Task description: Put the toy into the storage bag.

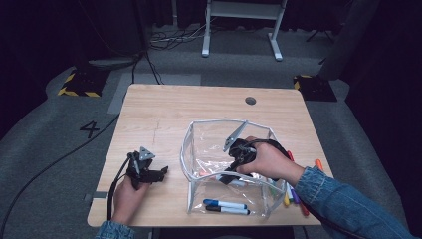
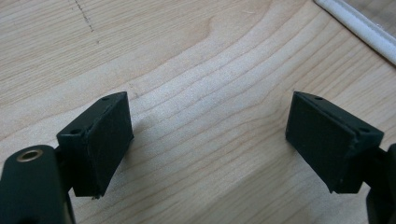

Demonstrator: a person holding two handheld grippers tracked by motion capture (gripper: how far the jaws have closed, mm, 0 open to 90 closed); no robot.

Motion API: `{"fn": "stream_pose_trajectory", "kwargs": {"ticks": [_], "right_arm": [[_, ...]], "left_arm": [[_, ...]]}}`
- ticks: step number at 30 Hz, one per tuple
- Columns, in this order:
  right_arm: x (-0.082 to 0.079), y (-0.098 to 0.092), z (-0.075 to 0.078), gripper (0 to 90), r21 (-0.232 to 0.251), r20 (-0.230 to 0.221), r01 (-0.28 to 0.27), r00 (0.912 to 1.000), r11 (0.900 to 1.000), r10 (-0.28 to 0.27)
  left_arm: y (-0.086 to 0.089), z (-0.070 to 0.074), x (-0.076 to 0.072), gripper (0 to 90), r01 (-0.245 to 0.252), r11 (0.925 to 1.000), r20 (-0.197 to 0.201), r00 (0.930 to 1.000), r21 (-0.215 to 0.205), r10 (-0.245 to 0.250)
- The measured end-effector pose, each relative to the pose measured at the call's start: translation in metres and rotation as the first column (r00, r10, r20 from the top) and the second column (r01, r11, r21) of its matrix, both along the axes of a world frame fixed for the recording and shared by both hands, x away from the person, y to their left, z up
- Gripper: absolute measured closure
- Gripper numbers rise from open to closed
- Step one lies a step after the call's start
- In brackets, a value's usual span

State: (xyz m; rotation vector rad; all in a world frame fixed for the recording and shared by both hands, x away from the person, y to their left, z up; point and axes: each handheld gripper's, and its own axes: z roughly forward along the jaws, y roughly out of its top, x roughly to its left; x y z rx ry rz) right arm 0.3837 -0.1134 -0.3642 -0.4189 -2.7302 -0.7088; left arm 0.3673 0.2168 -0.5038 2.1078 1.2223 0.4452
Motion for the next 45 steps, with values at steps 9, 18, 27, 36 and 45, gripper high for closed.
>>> {"fn": "stream_pose_trajectory", "kwargs": {"ticks": [9, 18, 27, 36, 45], "right_arm": [[0.003, 0.003, -0.014, 76.8, -0.067, -0.011, -0.014, 0.9998, 0.998, 0.014], [0.005, 0.011, -0.029, 76.9, -0.134, -0.039, -0.057, 0.9979, 0.989, 0.052], [0.008, 0.014, -0.039, 76.8, -0.219, -0.035, -0.063, 0.9978, 0.974, 0.057], [0.009, 0.016, -0.048, 54.2, -0.184, 0.001, -0.071, 0.9974, 0.980, 0.072], [0.013, 0.008, -0.025, 43.4, -0.077, 0.098, 0.028, 0.9949, 0.997, -0.020]], "left_arm": [[0.000, 0.000, 0.000, 14.9, 0.000, 1.0000, 0.000, 1.0000, 0.000, 0.000], [0.000, 0.000, 0.000, 14.9, 0.000, 1.0000, 0.000, 1.0000, 0.000, 0.000], [0.000, 0.000, 0.000, 14.9, 0.000, 1.0000, 0.000, 1.0000, -0.001, 0.000], [0.000, 0.000, 0.000, 14.9, 0.001, 1.0000, 0.000, 1.0000, 0.000, -0.001], [0.000, 0.000, 0.000, 14.9, 0.001, 1.0000, 0.000, 1.0000, 0.000, -0.001]]}}
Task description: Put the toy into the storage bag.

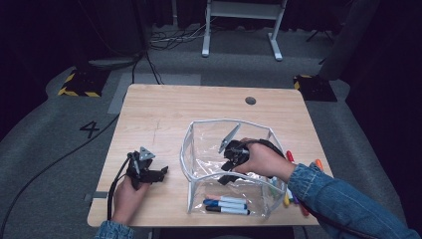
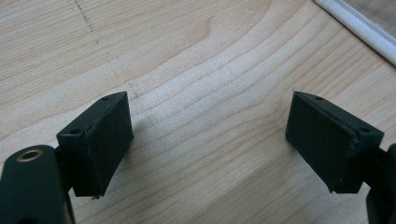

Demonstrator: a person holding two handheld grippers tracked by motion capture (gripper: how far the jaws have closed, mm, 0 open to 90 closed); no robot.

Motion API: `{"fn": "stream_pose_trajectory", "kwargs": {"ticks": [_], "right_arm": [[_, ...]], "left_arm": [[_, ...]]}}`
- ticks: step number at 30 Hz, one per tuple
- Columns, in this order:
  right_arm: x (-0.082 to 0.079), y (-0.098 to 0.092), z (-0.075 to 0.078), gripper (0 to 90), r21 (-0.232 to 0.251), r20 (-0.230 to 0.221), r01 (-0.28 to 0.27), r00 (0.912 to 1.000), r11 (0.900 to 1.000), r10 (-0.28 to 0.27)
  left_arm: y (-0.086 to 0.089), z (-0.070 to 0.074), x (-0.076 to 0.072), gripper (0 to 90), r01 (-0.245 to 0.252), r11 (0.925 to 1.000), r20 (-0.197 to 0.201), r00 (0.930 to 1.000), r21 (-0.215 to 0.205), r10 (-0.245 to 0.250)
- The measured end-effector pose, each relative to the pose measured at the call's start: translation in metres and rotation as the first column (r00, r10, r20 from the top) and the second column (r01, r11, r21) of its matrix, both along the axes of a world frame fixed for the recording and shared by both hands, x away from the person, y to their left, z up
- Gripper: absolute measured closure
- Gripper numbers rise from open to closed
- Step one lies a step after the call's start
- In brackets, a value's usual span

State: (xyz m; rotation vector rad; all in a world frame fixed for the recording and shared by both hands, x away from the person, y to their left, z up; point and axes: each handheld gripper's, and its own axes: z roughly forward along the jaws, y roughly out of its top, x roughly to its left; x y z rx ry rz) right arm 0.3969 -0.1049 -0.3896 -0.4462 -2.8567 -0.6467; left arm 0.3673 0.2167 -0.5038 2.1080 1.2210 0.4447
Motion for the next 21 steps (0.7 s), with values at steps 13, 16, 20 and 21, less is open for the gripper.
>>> {"fn": "stream_pose_trajectory", "kwargs": {"ticks": [13, 16, 20, 21], "right_arm": [[-0.007, -0.024, 0.058, 39.6, 0.164, 0.133, 0.089, 0.9848, 0.982, -0.112], [-0.010, -0.036, 0.069, 39.3, 0.188, 0.142, 0.110, 0.9803, 0.976, -0.137], [-0.012, -0.058, 0.082, 38.9, 0.220, 0.161, 0.147, 0.9694, 0.964, -0.185], [-0.014, -0.068, 0.086, 39.0, 0.231, 0.168, 0.163, 0.9644, 0.959, -0.204]], "left_arm": [[0.000, 0.000, 0.000, 14.9, 0.000, 1.0000, 0.000, 1.0000, 0.000, 0.000], [0.000, 0.000, 0.000, 14.9, 0.000, 1.0000, 0.000, 1.0000, 0.000, 0.000], [0.000, 0.000, 0.000, 14.9, 0.001, 1.0000, 0.003, 1.0000, 0.001, -0.001], [0.000, 0.000, 0.000, 14.9, 0.002, 1.0000, 0.002, 1.0000, 0.001, -0.002]]}}
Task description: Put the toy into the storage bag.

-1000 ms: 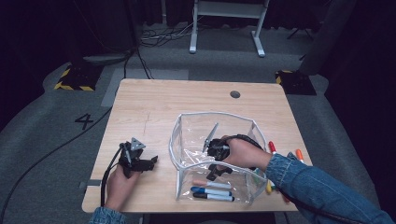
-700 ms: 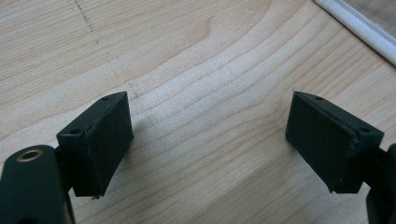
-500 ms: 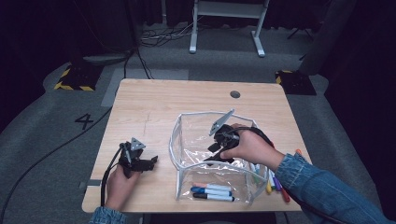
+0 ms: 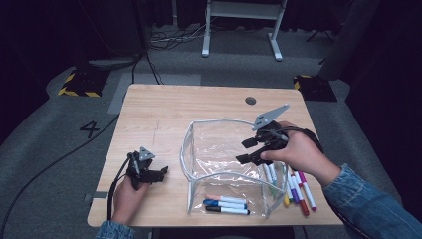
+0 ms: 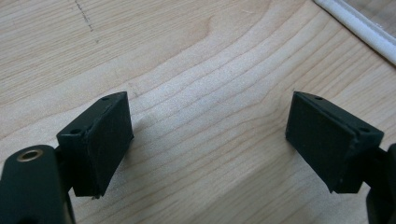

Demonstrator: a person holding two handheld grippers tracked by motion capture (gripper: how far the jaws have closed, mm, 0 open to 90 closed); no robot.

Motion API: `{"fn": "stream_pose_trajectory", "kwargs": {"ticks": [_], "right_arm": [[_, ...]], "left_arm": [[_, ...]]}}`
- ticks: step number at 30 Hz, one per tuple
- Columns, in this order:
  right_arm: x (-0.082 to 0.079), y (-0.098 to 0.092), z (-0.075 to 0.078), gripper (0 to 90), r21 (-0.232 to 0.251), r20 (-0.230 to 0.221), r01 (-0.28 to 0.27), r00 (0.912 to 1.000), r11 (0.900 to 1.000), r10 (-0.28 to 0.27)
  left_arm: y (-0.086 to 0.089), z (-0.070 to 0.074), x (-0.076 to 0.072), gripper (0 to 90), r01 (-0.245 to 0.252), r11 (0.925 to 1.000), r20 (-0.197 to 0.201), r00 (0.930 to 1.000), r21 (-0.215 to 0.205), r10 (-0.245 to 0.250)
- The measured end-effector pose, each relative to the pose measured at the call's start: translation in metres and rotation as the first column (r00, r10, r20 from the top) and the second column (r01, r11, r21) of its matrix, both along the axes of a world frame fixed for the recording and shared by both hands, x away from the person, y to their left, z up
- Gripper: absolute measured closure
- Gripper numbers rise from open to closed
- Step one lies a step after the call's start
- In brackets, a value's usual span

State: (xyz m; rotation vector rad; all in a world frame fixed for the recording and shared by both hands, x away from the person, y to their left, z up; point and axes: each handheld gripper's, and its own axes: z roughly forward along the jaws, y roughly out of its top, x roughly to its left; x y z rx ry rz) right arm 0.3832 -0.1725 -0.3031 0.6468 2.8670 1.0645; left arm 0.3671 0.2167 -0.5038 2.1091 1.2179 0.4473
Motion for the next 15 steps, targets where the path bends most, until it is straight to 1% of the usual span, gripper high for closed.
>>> {"fn": "stream_pose_trajectory", "kwargs": {"ticks": [1, 5, 7, 9, 12, 13, 15], "right_arm": [[0.000, -0.003, 0.001, 38.9, 0.003, 0.007, 0.002, 1.0000, 1.000, -0.002], [-0.003, -0.029, 0.011, 39.0, 0.029, 0.026, 0.058, 0.9980, 0.998, -0.058], [-0.003, -0.044, 0.015, 39.0, 0.043, 0.034, 0.090, 0.9952, 0.995, -0.091], [-0.004, -0.056, 0.017, 39.0, 0.047, 0.039, 0.115, 0.9923, 0.992, -0.117], [-0.006, -0.074, 0.018, 39.6, 0.064, 0.043, 0.161, 0.9855, 0.985, -0.164], [-0.007, -0.083, 0.018, 39.1, 0.086, 0.037, 0.184, 0.9814, 0.979, -0.188], [-0.009, -0.093, 0.018, 38.8, 0.084, 0.038, 0.214, 0.9753, 0.973, -0.218]], "left_arm": [[0.000, 0.000, 0.000, 14.9, 0.000, 1.0000, -0.001, 1.0000, 0.000, 0.000], [0.000, 0.000, 0.000, 14.9, 0.000, 1.0000, -0.001, 1.0000, 0.000, 0.000], [0.000, 0.000, 0.000, 14.9, 0.000, 1.0000, -0.001, 1.0000, 0.000, 0.000], [0.000, 0.000, 0.000, 14.9, -0.001, 1.0000, -0.001, 1.0000, -0.001, 0.001], [0.000, 0.000, 0.000, 14.9, -0.001, 1.0000, -0.002, 1.0000, -0.001, 0.001], [0.000, 0.000, 0.000, 14.9, 0.000, 1.0000, -0.002, 1.0000, -0.001, 0.000], [0.000, 0.000, 0.000, 14.9, 0.000, 1.0000, -0.002, 1.0000, 0.000, 0.000]]}}
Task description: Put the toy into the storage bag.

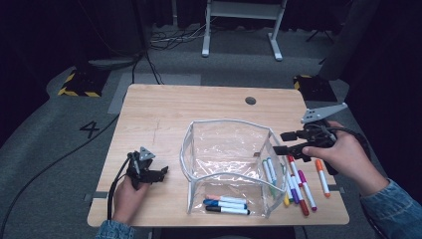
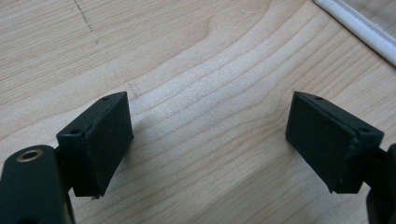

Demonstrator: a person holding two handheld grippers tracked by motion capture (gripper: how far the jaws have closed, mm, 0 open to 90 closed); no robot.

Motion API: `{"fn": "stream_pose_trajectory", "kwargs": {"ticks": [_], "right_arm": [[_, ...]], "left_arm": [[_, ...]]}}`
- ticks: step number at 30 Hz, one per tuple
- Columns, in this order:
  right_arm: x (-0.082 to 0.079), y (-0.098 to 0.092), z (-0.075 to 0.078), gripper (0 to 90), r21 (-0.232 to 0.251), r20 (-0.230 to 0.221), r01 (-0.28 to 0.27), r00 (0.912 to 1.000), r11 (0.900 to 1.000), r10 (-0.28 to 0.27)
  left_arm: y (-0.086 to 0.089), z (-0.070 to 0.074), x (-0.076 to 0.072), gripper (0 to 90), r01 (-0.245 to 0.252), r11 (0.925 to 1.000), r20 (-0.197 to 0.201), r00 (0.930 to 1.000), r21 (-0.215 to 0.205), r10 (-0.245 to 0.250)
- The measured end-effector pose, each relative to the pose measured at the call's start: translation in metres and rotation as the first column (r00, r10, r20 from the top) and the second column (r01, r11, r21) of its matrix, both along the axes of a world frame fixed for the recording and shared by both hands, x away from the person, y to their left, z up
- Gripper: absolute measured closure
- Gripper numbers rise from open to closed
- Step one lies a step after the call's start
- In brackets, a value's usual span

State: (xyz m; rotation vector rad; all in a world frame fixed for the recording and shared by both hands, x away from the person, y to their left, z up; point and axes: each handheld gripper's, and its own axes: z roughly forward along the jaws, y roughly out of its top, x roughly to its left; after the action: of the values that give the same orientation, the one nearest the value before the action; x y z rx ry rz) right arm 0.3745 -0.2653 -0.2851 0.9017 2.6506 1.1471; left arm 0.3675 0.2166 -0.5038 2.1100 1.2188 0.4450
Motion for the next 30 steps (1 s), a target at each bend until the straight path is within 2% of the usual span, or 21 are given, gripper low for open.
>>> {"fn": "stream_pose_trajectory", "kwargs": {"ticks": [7, 14, 18, 20, 22, 25, 30], "right_arm": [[-0.005, -0.044, -0.002, 38.9, 0.031, 0.001, 0.110, 0.9939, 0.993, -0.110], [-0.009, -0.083, -0.015, 39.0, -0.001, 0.012, 0.228, 0.9737, 0.974, -0.228], [-0.009, -0.105, -0.026, 39.5, -0.011, 0.011, 0.294, 0.9557, 0.956, -0.294], [-0.009, -0.118, -0.033, 40.5, -0.023, 0.013, 0.338, 0.9410, 0.941, -0.338], [-0.010, -0.125, -0.040, 41.4, -0.034, 0.016, 0.363, 0.9318, 0.931, -0.363], [-0.011, -0.139, -0.061, 43.6, -0.054, -0.002, 0.403, 0.9149, 0.914, -0.404], [-0.012, -0.155, -0.097, 50.8, -0.083, -0.045, 0.443, 0.8932, 0.893, -0.447]], "left_arm": [[0.000, 0.000, 0.000, 14.9, 0.000, 1.0000, 0.000, 1.0000, 0.000, 0.000], [0.000, 0.000, 0.000, 14.9, -0.002, 1.0000, 0.000, 1.0000, -0.001, 0.002], [0.000, 0.000, 0.000, 14.9, -0.002, 1.0000, 0.000, 1.0000, -0.001, 0.002], [0.000, 0.000, 0.000, 14.9, -0.002, 1.0000, 0.000, 1.0000, -0.001, 0.002], [0.000, 0.000, 0.000, 14.9, -0.002, 1.0000, 0.000, 1.0000, -0.001, 0.002], [0.000, 0.000, 0.000, 14.9, -0.002, 1.0000, 0.000, 1.0000, -0.001, 0.002], [0.000, 0.000, 0.000, 14.9, -0.002, 1.0000, 0.000, 1.0000, -0.001, 0.002]]}}
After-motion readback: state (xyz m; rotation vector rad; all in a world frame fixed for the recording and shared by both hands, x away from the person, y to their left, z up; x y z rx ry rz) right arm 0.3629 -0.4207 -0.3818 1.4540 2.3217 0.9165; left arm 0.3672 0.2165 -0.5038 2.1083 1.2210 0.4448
